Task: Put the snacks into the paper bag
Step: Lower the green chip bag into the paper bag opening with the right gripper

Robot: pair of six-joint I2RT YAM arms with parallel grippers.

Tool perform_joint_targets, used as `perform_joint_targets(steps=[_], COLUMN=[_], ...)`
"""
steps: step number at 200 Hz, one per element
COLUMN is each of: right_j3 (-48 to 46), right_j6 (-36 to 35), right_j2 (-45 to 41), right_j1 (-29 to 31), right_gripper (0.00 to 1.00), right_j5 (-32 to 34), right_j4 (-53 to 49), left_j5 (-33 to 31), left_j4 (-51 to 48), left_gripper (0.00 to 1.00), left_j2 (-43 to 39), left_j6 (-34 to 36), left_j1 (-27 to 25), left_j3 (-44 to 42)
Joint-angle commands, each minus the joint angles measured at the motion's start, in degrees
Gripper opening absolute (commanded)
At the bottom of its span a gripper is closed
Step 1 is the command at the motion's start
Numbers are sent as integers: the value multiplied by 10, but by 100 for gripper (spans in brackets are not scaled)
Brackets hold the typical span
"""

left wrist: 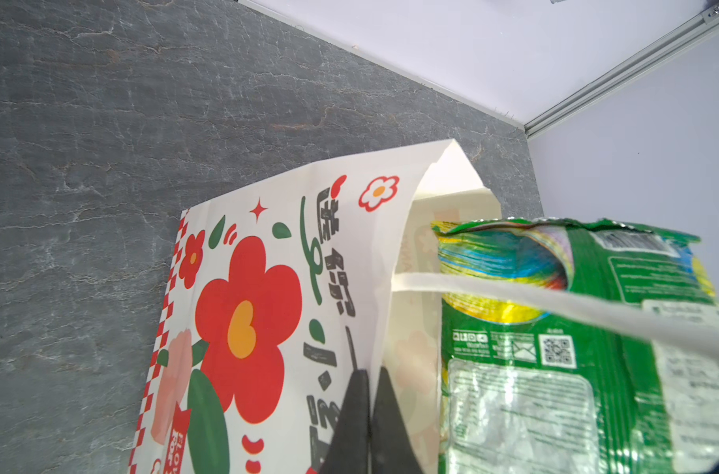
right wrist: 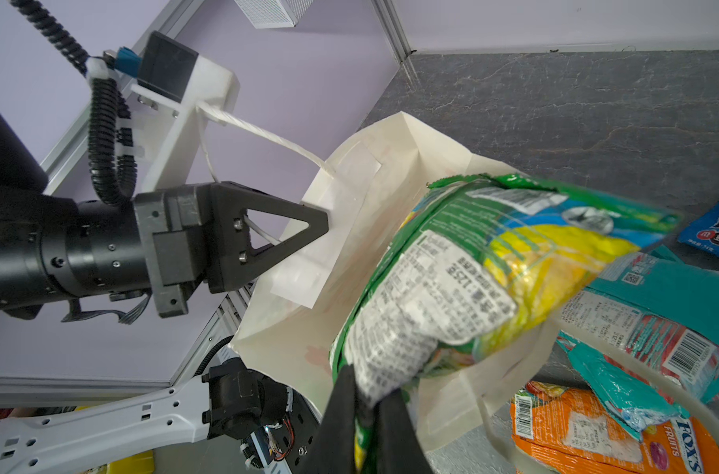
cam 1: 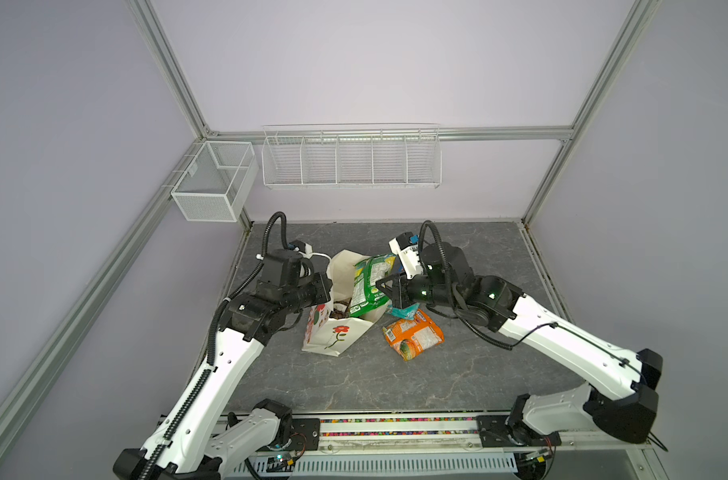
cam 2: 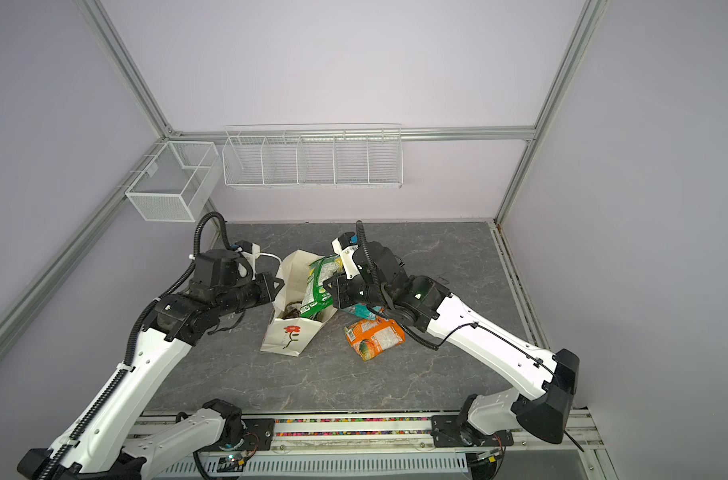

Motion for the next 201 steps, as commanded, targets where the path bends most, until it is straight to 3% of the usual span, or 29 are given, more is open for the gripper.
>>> perform_joint_targets(steps=[1,201], right_j3=[17,35], right_j6=[7,27], right_j2=[2,42], right_j1=[5,13], right_gripper=[7,7], right_j5=[-5,-1], right_j4=[40,46], left_j5=[9,11], left_j4=[7,11], left_gripper=[0,0], left_j2=[-7,-6], left_j6=[-7,-9], left_j1=[-4,-6], left_j3=[-6,-6])
